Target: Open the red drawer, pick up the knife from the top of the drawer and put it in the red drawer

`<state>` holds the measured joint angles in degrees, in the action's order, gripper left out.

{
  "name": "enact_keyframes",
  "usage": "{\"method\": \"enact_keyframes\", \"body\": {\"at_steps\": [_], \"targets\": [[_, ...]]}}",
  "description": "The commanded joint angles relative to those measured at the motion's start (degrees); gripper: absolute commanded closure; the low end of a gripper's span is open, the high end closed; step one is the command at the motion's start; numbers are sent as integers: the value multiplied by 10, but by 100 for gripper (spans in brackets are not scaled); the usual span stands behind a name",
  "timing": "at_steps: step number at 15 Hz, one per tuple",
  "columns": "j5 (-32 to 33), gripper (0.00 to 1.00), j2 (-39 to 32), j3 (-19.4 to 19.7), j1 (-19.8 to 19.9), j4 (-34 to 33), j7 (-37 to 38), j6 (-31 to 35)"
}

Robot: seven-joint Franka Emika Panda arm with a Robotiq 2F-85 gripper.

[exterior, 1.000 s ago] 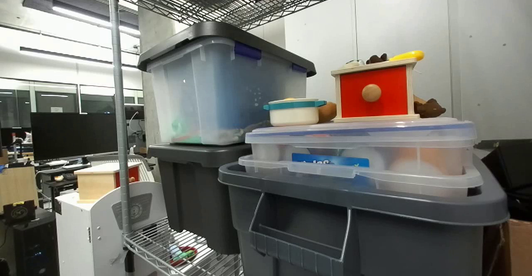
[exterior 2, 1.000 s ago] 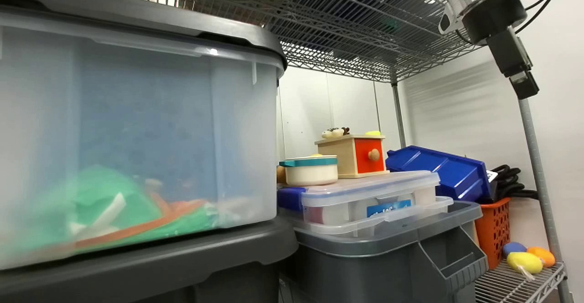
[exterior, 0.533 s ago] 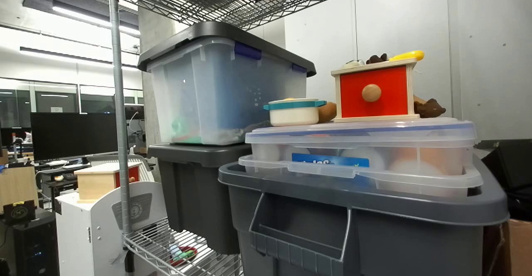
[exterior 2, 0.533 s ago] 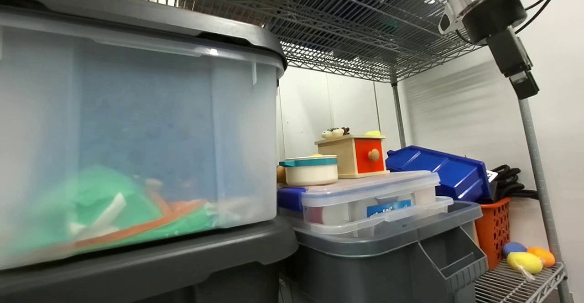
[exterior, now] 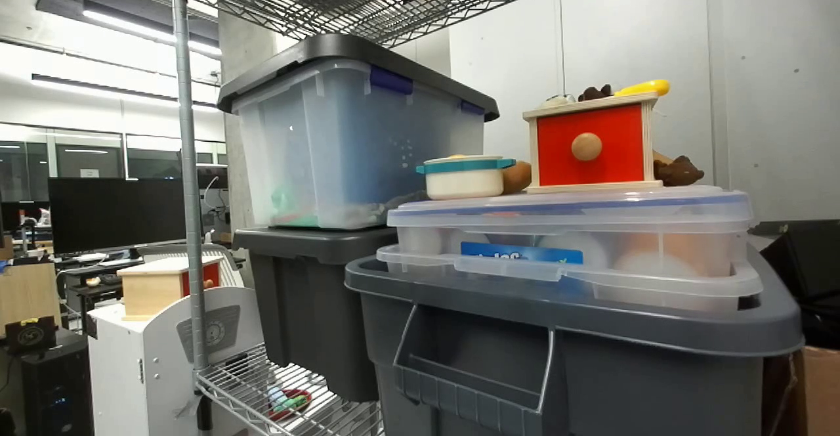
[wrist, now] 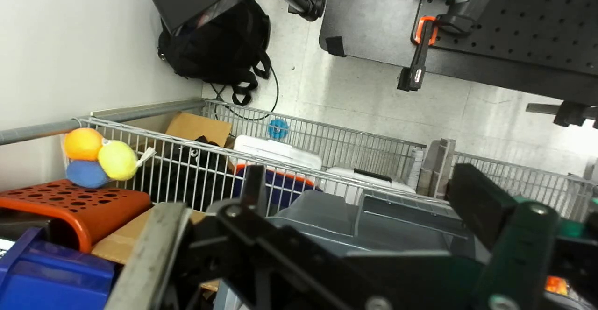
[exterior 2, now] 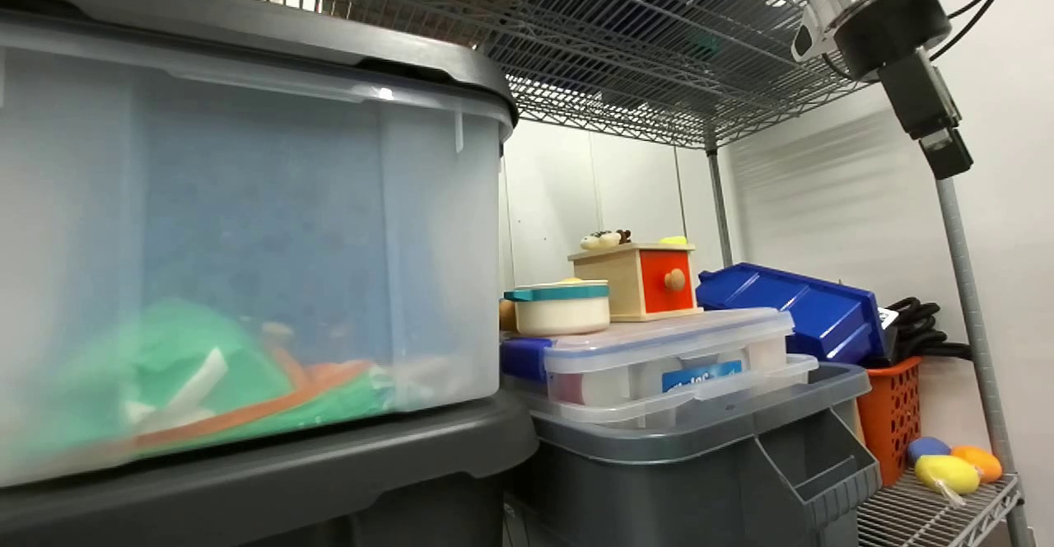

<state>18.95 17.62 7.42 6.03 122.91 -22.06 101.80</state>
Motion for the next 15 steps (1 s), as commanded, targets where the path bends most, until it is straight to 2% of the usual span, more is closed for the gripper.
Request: {"method": "enact_keyframes", "body": {"at_steps": [1, 15], "targets": [[1, 0, 0, 4, -4, -1, 1, -2], [-7, 0, -14, -7, -14, -2, 15, -16]]}}
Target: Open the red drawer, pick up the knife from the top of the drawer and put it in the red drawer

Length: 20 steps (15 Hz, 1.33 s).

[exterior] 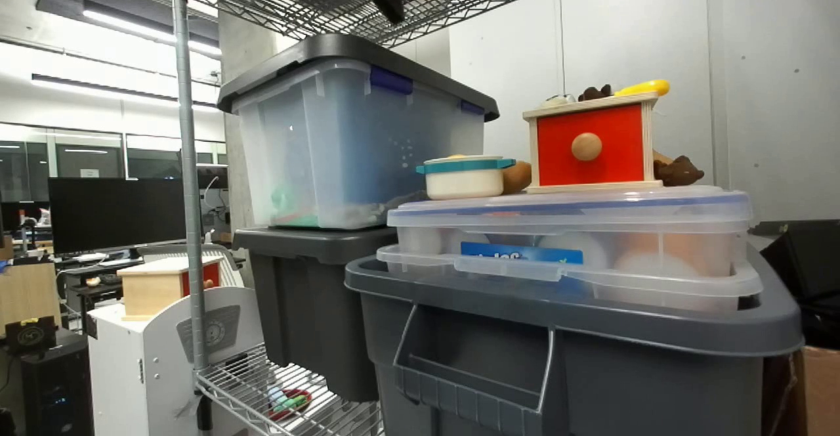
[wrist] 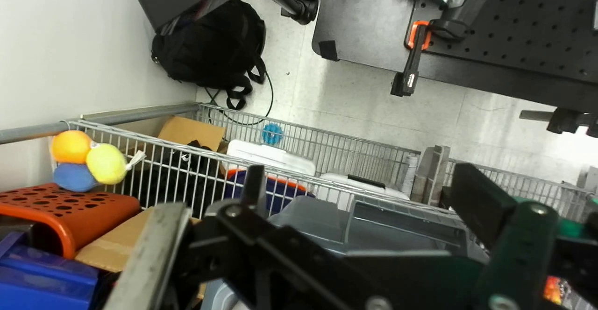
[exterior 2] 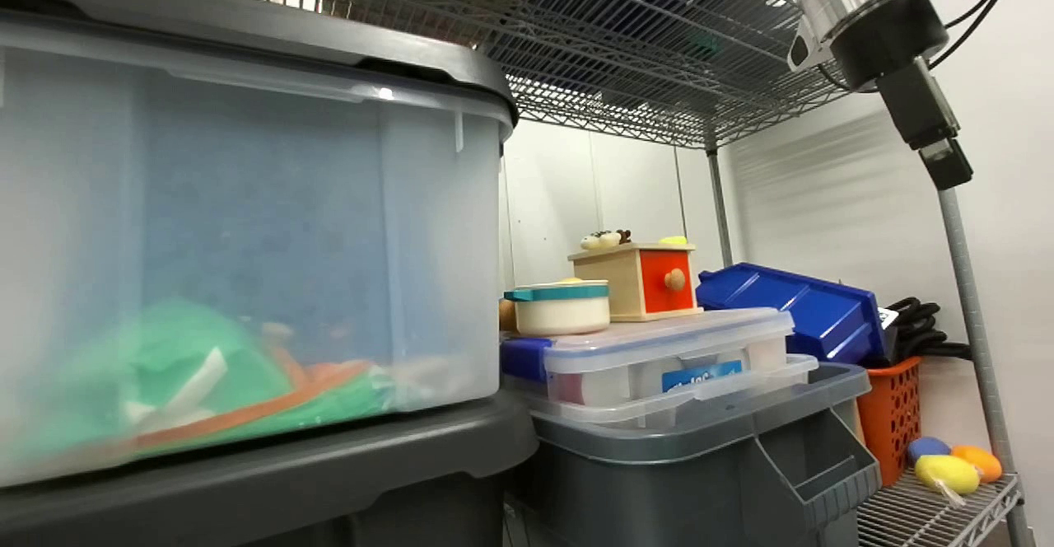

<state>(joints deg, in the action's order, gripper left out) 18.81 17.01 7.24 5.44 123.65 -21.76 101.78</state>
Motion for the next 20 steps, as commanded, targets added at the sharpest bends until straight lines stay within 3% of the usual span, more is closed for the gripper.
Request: {"method": "enact_keyframes", "body": {"at_steps": [1, 8, 12, 16, 20], "targets": [[-4, 0, -8, -8, -9, -6, 21, -11], [-17, 0, -29, -11, -12, -4, 86, 5], [-54, 0, -32, 2, -9, 6, 79, 41], [-76, 0, -25, 9, -4, 25, 80, 102], [-61, 0, -16, 17, 3, 62, 53, 215]]}}
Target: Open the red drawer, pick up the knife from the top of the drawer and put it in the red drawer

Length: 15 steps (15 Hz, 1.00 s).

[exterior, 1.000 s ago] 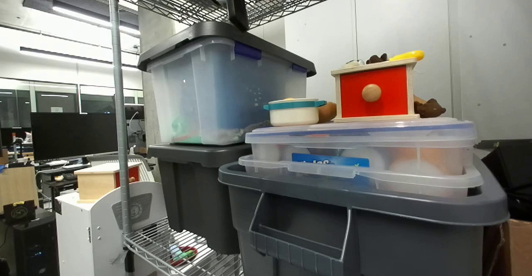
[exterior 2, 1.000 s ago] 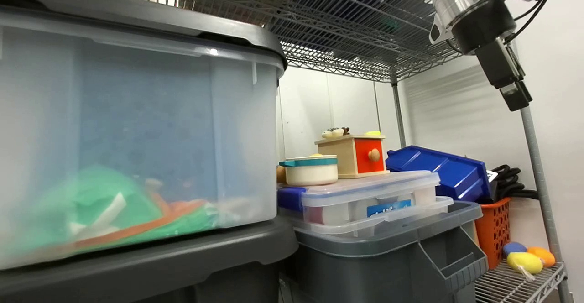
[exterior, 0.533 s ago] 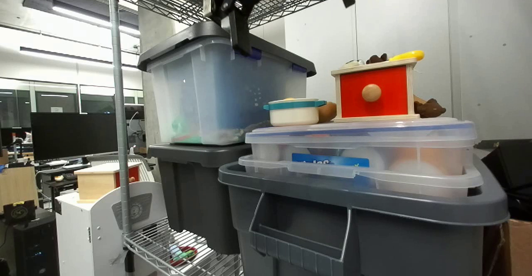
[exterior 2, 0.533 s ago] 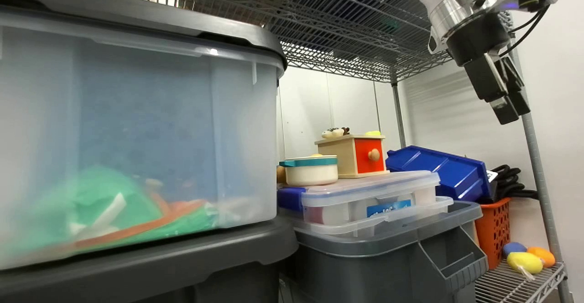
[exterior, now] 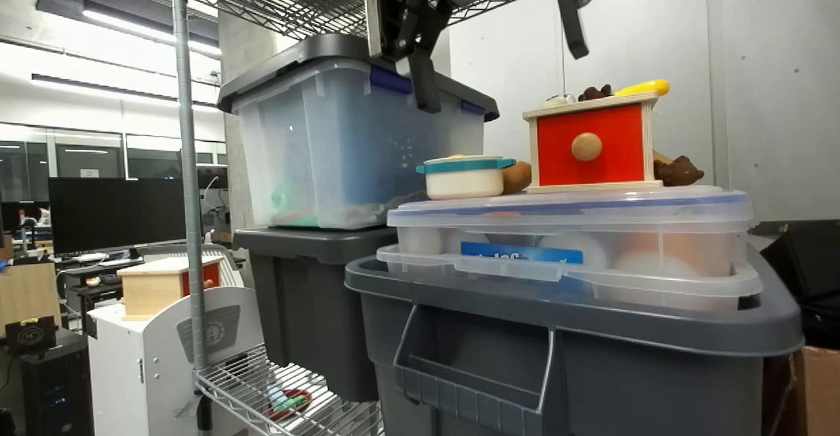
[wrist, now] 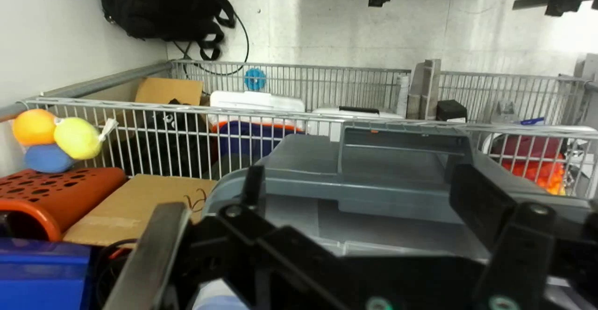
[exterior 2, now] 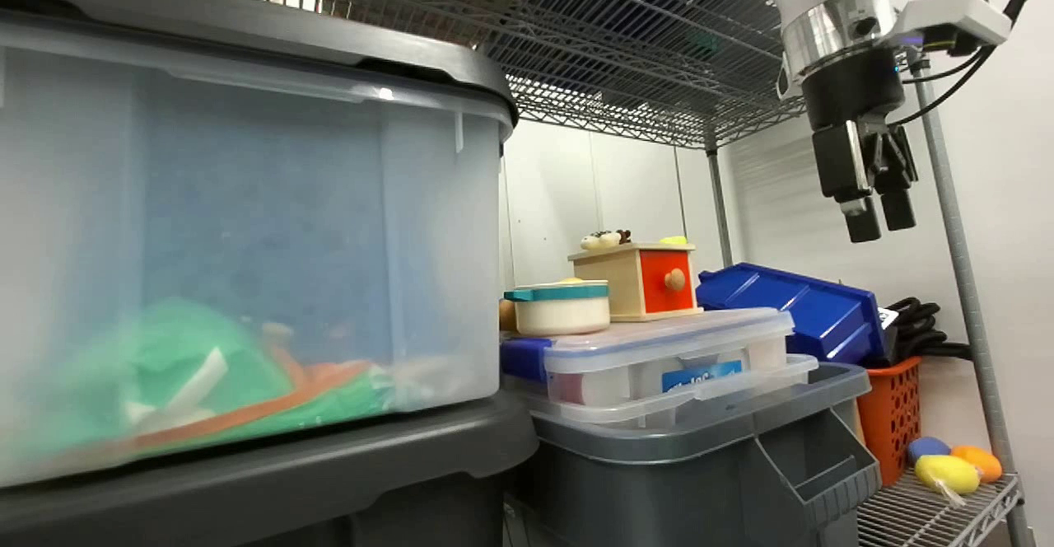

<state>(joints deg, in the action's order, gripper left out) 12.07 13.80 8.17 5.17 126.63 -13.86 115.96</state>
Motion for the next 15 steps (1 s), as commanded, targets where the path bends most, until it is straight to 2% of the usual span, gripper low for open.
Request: {"method": "enact_keyframes", "body": {"at_steps": [1, 3, 6, 8, 10, 11, 15], "targets": [[10, 0, 14, 10, 8, 39, -31, 100], [-7, 0, 5, 17, 8, 50, -52, 148], [-40, 0, -2, 23, 0, 59, -85, 181], [-61, 0, -5, 24, -5, 58, -114, 179], [-79, 0, 0, 27, -8, 48, -149, 144], [-54, 0, -3, 15, 1, 58, -106, 163], [-61, 0, -3, 17, 0, 57, -127, 159]]}}
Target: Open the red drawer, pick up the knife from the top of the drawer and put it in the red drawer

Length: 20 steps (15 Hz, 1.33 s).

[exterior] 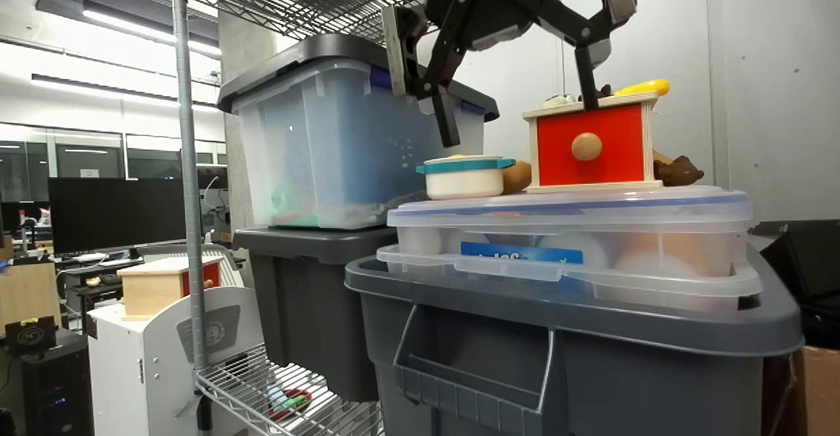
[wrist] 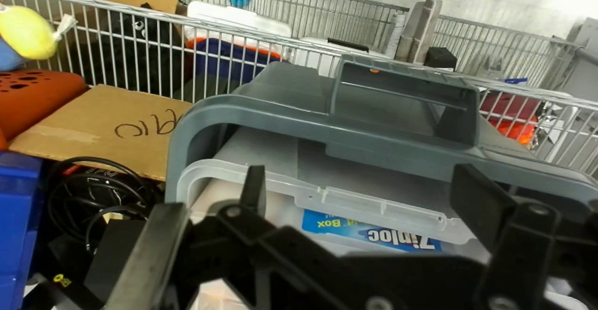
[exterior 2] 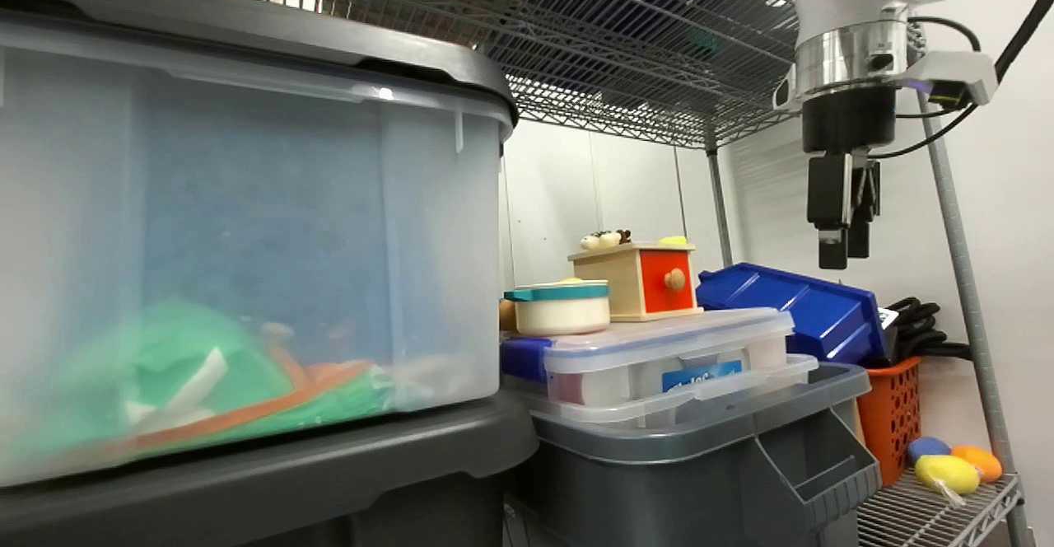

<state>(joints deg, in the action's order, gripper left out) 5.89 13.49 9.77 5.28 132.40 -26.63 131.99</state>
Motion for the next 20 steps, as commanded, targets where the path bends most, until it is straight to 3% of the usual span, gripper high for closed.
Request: {"method": "enact_keyframes", "body": {"at_steps": [1, 6, 10, 15, 20], "targets": [[0, 0, 0, 1, -1, -1, 0, -2], [67, 0, -29, -19, 12, -9, 102, 29], [83, 0, -61, -24, 11, -18, 168, 55], [36, 0, -88, -20, 6, -41, 181, 92], [-27, 0, -79, -20, -2, -24, 140, 194]]}}
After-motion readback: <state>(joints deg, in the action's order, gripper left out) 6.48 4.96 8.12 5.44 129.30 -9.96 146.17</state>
